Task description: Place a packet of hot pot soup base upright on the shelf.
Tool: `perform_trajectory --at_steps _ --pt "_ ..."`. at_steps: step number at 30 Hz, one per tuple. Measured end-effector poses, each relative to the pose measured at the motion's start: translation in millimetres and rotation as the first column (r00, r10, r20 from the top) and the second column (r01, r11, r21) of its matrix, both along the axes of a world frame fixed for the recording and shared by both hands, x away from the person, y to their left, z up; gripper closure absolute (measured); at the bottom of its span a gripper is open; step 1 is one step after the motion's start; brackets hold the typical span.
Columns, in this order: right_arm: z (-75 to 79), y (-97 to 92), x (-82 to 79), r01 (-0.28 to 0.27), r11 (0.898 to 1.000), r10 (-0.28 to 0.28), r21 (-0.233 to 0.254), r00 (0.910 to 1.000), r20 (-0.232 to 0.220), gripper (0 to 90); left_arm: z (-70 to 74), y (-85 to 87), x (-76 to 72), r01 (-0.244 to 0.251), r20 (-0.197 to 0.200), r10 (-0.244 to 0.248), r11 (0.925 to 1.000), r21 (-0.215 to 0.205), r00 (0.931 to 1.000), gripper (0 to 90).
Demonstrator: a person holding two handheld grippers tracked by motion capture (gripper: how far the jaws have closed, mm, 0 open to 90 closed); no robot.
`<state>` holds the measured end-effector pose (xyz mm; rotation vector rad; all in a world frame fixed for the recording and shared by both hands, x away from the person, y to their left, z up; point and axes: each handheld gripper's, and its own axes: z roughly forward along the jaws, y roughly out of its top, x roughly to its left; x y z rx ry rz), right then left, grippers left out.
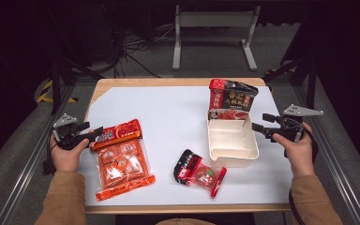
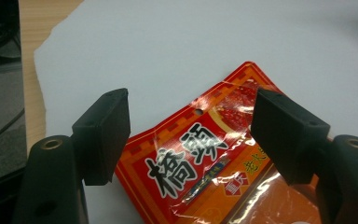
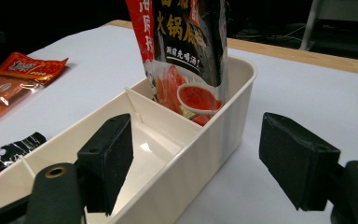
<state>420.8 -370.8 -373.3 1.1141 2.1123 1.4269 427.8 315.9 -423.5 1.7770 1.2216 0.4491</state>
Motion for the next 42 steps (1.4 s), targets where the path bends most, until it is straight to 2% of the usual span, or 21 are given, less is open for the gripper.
perform_trajectory --at_steps 5,10,12,16,17,18,22,27,30,32,36,38,42 --pt "-1.0 2.2 0.3 -0.003 1.000 0.003 -0.010 1.0000 -0.003 26.2 -5.1 4.3 2.1 -0.025 -0.025 0.025 0.9997 0.003 0.9994 29.3" --pt "-0.8 2.3 0.2 -0.007 1.000 0.007 0.001 1.0000 -0.005 26.2 -12.3 7.6 4.3 -0.064 -0.079 0.064 0.9979 0.011 0.9948 29.2" --pt "-0.6 2.8 0.1 -0.011 1.000 0.011 0.001 0.9999 -0.006 26.2 -13.2 8.7 4.8 -0.063 -0.080 0.064 0.9980 0.012 0.9947 29.2" --pt "-0.1 3.7 0.0 -0.014 1.000 0.014 0.005 0.9999 -0.004 26.2 -17.4 10.5 6.5 -0.067 -0.108 0.067 0.9977 0.010 0.9919 29.2" --pt "0.0 3.8 0.0 -0.014 1.000 0.014 0.003 0.9999 -0.004 26.2 -20.2 10.9 7.7 -0.071 -0.131 0.071 0.9975 0.008 0.9889 29.2" --pt "0.0 3.8 0.0 -0.014 1.000 0.014 0.003 0.9999 -0.004 26.2 -20.2 10.9 7.7 -0.071 -0.131 0.071 0.9975 0.008 0.9889 29.1" --pt "-0.7 3.1 0.3 -0.011 1.000 0.011 -0.003 0.9999 -0.004 26.2 -25.2 10.9 10.5 -0.052 -0.175 0.049 0.9986 -0.013 0.9834 28.9" --pt "-0.8 2.9 0.3 -0.009 1.000 0.009 -0.006 0.9999 -0.005 26.2 -27.2 9.3 11.5 -0.037 -0.192 0.034 0.9992 -0.012 0.9808 28.8" --pt "-1.0 3.1 0.3 -0.009 1.000 0.009 -0.007 0.9999 -0.008 26.1 -27.7 7.5 12.2 -0.009 -0.200 0.004 0.9997 -0.025 0.9798 29.4" --pt "-0.9 3.3 0.2 -0.009 1.000 0.008 -0.007 0.9999 -0.010 26.0 -27.6 6.3 12.2 -0.007 -0.197 0.002 0.9997 -0.024 0.9805 29.4" --pt "-0.9 3.0 0.3 -0.009 1.000 0.009 -0.005 0.9999 -0.011 25.9 -26.4 3.3 11.6 0.028 -0.183 -0.038 0.9979 -0.058 0.9823 35.5" --pt "-0.9 3.1 0.3 -0.009 1.000 0.009 -0.005 0.9999 -0.012 25.8 -26.9 2.2 12.2 0.044 -0.187 -0.057 0.9961 -0.076 0.9807 36.5" --pt "-1.1 3.5 0.4 -0.012 1.000 0.012 -0.005 0.9998 -0.014 25.7 -28.5 -0.8 13.7 0.061 -0.208 -0.078 0.9946 -0.084 0.9751 37.2"
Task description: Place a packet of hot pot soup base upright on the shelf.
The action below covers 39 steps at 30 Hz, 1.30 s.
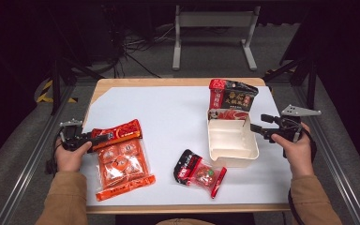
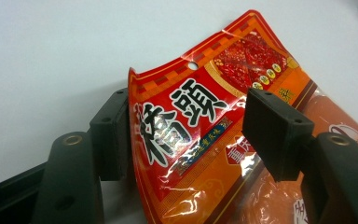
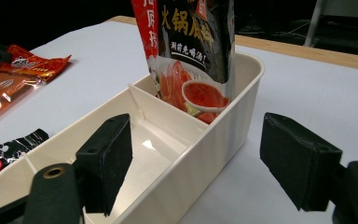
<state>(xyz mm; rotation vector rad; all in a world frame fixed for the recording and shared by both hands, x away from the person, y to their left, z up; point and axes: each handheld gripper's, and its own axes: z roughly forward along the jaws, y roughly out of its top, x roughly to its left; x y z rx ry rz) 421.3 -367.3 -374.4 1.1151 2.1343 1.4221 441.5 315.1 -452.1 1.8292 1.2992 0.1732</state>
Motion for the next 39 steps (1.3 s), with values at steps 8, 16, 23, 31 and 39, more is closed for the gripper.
perform_trajectory --at_steps 8,16,23,31,39 --pt "-0.9 -0.7 0.6 0.003 1.000 -0.003 -0.006 1.0000 0.000 25.7 -4.0 0.0 0.4 0.027 -0.043 -0.029 0.9986 -0.045 0.9987 47.3" --pt "-0.7 0.0 0.7 0.001 1.000 -0.001 -0.006 1.0000 0.002 25.6 -3.3 -3.7 -0.7 0.044 -0.032 -0.045 0.9988 -0.021 0.9985 63.2" --pt "-0.8 0.5 0.8 -0.002 1.000 0.002 -0.005 1.0000 0.001 25.5 -4.9 -5.8 0.2 0.022 -0.054 -0.020 0.9993 0.031 0.9983 77.6" --pt "1.6 0.4 -0.7 -0.003 1.000 0.003 0.007 1.0000 -0.001 28.0 -0.1 -8.7 -1.6 0.024 -0.052 -0.022 0.9988 0.042 0.9984 89.7" --pt "8.5 0.5 -4.7 -0.021 0.999 0.021 0.027 0.9998 0.000 36.7 13.2 -5.1 -7.7 0.013 0.012 -0.013 0.9997 -0.020 0.9998 89.9"
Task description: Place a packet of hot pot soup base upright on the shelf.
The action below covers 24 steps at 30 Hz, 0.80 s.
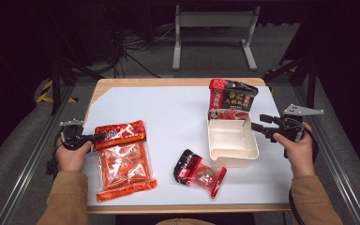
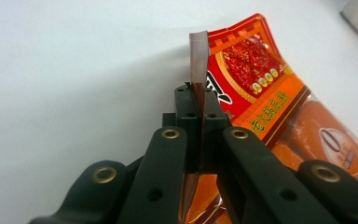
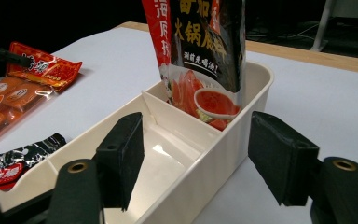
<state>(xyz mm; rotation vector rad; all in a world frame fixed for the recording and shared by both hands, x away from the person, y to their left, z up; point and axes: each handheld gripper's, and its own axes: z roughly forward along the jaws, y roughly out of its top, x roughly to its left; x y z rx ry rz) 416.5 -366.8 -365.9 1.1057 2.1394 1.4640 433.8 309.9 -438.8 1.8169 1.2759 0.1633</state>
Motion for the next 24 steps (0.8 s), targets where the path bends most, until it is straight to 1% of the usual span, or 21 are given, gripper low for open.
perform_trajectory --at_steps 3,4,5,6,7,8,11,12,13,15,17,19,20,23,24 --pt "3.6 0.9 -2.1 -0.004 1.000 0.004 -0.003 1.0000 0.008 39.3 7.9 -0.1 -3.6 -0.004 0.031 0.004 0.9997 -0.024 0.9995 89.9" --pt "4.8 1.2 -2.7 -0.007 1.000 0.007 -0.004 0.9999 0.010 40.0 11.0 0.2 -4.9 0.001 0.035 0.000 0.9995 -0.030 0.9994 89.9" --pt "4.8 1.2 -2.7 -0.007 1.000 0.007 -0.004 0.9999 0.010 40.0 11.0 0.2 -4.9 0.001 0.035 0.000 0.9995 -0.030 0.9994 89.9" --pt "7.7 1.9 -4.3 -0.008 1.000 0.008 -0.008 0.9998 0.018 42.1 13.7 0.5 -5.5 0.006 0.045 -0.005 0.9997 -0.024 0.9990 90.0" --pt "7.7 1.9 -4.3 -0.008 1.000 0.008 -0.008 0.9998 0.018 42.1 16.6 0.2 -6.8 0.006 0.047 -0.004 0.9994 -0.035 0.9989 90.0" --pt "10.2 3.0 -6.0 -0.012 1.000 0.012 -0.010 0.9997 0.020 43.7 21.8 -0.6 -8.8 0.005 0.066 -0.002 0.9988 -0.049 0.9978 90.0" --pt "13.7 4.4 -8.2 -0.016 1.000 0.016 -0.015 0.9995 0.026 45.6 31.8 -2.1 -12.6 0.014 0.099 -0.009 0.9985 -0.052 0.9951 90.0" --pt "13.7 4.4 -8.2 -0.016 1.000 0.016 -0.015 0.9995 0.026 45.6 31.8 -2.1 -12.6 0.014 0.099 -0.009 0.9985 -0.052 0.9951 90.0" --pt "14.5 4.9 -8.7 -0.016 1.000 0.017 -0.015 0.9995 0.027 46.2 35.7 -3.3 -14.6 0.012 0.106 -0.006 0.9978 -0.065 0.9943 90.0" --pt "17.0 6.1 -10.2 -0.022 1.000 0.022 -0.011 0.9993 0.030 47.4 41.8 -3.9 -16.7 0.026 0.122 -0.018 0.9975 -0.066 0.9924 90.0" --pt "19.5 7.6 -11.6 -0.030 1.000 0.031 -0.008 0.9990 0.033 49.2 46.8 -4.9 -19.0 0.029 0.135 -0.019 0.9970 -0.071 0.9906 90.0" --pt "21.9 9.3 -13.0 -0.036 0.999 0.036 -0.002 0.9987 0.035 49.3 52.1 -6.2 -21.6 0.036 0.155 -0.024 0.9963 -0.077 0.9877 90.0" --pt "23.2 10.3 -13.9 -0.039 0.999 0.039 0.001 0.9986 0.035 49.4 54.1 -7.0 -22.7 0.038 0.158 -0.025 0.9961 -0.080 0.9871 90.0" --pt "27.0 13.1 -15.9 -0.049 0.999 0.049 0.003 0.9978 0.045 49.4 64.7 -10.8 -27.6 0.055 0.194 -0.039 0.9953 -0.080 0.9802 90.0" --pt "28.5 14.2 -16.9 -0.052 0.999 0.052 0.004 0.9976 0.046 49.6 67.2 -12.3 -29.1 0.055 0.201 -0.037 0.9948 -0.086 0.9789 90.0"
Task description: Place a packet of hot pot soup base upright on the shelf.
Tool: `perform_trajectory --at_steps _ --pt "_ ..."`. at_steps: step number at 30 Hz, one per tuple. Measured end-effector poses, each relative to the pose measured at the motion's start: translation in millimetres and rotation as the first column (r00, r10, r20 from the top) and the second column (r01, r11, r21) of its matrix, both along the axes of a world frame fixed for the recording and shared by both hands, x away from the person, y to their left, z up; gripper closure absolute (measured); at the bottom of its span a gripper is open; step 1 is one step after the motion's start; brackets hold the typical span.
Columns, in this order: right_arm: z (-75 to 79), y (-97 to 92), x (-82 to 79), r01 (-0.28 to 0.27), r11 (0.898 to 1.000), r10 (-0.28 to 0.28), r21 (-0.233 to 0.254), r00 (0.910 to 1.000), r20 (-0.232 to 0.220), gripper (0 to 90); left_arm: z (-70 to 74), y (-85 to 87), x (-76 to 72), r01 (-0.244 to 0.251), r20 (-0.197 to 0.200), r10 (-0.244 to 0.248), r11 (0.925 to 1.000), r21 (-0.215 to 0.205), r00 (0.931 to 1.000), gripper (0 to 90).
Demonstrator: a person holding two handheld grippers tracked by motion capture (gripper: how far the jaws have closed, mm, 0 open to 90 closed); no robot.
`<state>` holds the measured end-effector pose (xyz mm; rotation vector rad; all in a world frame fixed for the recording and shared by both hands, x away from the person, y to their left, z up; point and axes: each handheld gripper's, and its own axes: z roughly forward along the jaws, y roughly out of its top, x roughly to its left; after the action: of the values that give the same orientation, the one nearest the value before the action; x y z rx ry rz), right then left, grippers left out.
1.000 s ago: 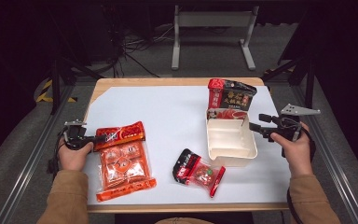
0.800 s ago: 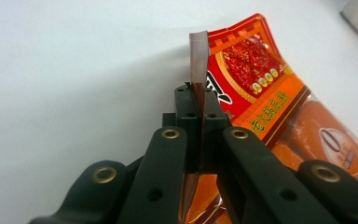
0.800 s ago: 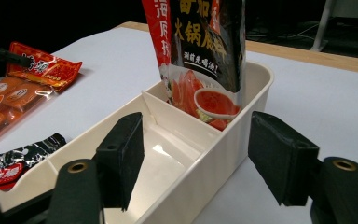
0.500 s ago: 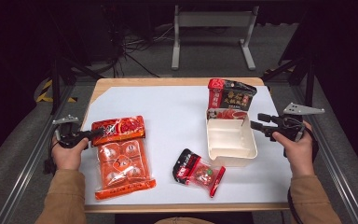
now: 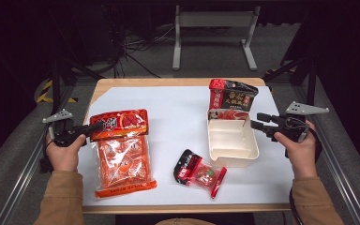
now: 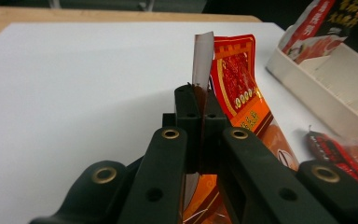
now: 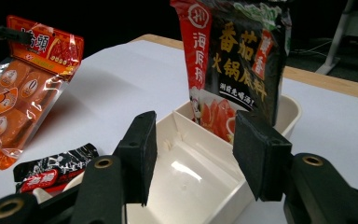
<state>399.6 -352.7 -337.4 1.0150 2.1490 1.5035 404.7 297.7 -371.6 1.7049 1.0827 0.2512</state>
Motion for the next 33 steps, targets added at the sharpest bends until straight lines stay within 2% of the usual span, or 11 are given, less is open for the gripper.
perform_trajectory --at_steps 8,9,12,22,23,24,25,29,30,31,33 --pt "6.5 5.3 -4.3 -0.018 1.000 0.018 0.001 0.9998 0.011 50.2 25.3 -13.2 -14.2 0.043 0.090 -0.044 0.9989 0.020 0.9950 90.0" --pt "8.0 6.3 -5.4 -0.022 1.000 0.022 0.003 0.9997 0.011 50.6 32.3 -17.1 -18.2 0.057 0.116 -0.060 0.9980 0.026 0.9915 90.0" --pt "9.3 7.2 -6.1 -0.026 1.000 0.026 0.005 0.9995 0.016 50.8 38.3 -20.9 -22.2 0.068 0.133 -0.071 0.9972 0.032 0.9886 90.0" --pt "15.0 11.8 -10.1 -0.040 0.999 0.040 0.002 0.9988 0.030 51.6 63.1 -37.9 -41.2 0.110 0.226 -0.115 0.9934 0.034 0.9673 90.0" --pt "16.4 13.4 -11.1 -0.047 0.999 0.047 0.002 0.9983 0.033 51.8 67.7 -40.6 -45.3 0.118 0.247 -0.123 0.9923 0.037 0.9611 90.0" --pt "16.9 14.0 -11.4 -0.048 0.999 0.048 0.001 0.9982 0.035 51.9 67.7 -40.6 -45.3 0.118 0.247 -0.123 0.9923 0.037 0.9611 90.0" --pt "17.8 15.1 -12.0 -0.052 0.999 0.052 0.003 0.9980 0.037 51.9 72.3 -43.9 -49.5 0.131 0.272 -0.135 0.9909 0.033 0.9528 90.0" --pt "20.6 19.7 -13.5 -0.067 0.998 0.067 -0.004 0.9969 0.041 51.9 81.5 -50.6 -58.0 0.162 0.311 -0.165 0.9862 0.037 0.9359 90.0" --pt "21.7 21.3 -14.1 -0.074 0.997 0.074 -0.007 0.9963 0.045 51.9 81.5 -50.6 -58.0 0.162 0.311 -0.165 0.9862 0.037 0.9359 90.0" --pt "22.9 22.9 -14.6 -0.079 0.997 0.080 -0.007 0.9957 0.048 51.9 85.1 -53.9 -61.6 0.176 0.327 -0.178 0.9837 0.037 0.9280 90.0" --pt "25.2 25.6 -15.6 -0.089 0.996 0.089 -0.007 0.9945 0.055 51.7 89.1 -57.7 -65.2 0.191 0.340 -0.194 0.9807 0.042 0.9201 90.0"
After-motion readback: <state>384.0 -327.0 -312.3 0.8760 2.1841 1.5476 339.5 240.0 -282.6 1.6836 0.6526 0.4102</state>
